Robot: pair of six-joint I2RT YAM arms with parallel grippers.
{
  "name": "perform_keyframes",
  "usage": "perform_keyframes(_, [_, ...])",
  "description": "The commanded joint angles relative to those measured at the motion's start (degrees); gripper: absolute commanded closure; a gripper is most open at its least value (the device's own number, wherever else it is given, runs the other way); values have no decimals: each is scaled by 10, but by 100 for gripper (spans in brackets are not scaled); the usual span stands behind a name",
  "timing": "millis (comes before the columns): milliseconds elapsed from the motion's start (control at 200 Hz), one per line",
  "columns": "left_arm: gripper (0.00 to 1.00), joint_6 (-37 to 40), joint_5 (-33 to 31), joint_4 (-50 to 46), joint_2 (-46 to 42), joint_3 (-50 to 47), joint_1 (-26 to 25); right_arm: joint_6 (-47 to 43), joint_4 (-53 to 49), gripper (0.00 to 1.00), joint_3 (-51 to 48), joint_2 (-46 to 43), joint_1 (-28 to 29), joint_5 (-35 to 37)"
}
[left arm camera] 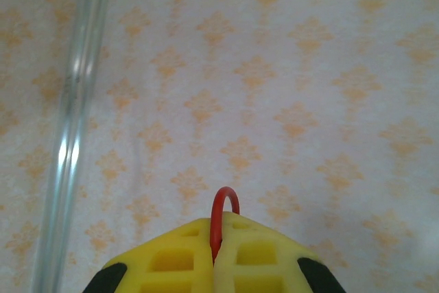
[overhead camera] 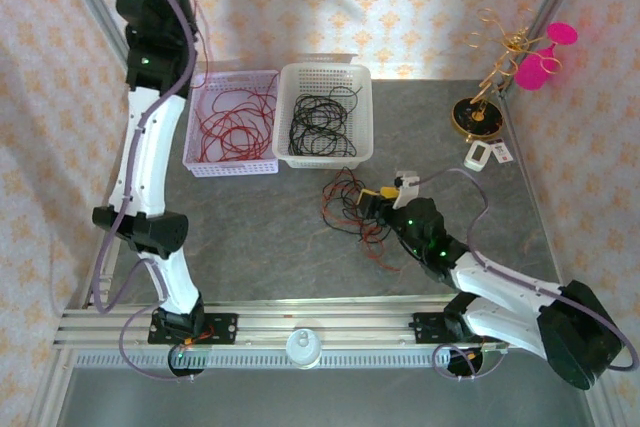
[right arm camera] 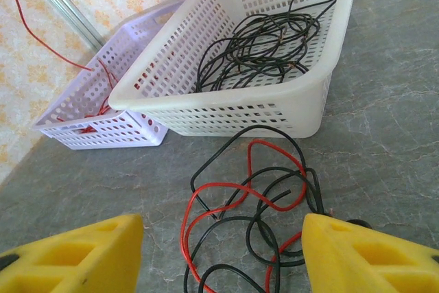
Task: Untangle the cables
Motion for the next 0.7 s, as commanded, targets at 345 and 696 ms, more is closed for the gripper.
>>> perform_keyframes(345, [100,-180,188,104,7,-148,72,-4,4,38,42,39,-1,-20])
perform_keyframes(696, [100,-221,220,109,46,-180,72,-8,-8,38,39,32,-1,-8])
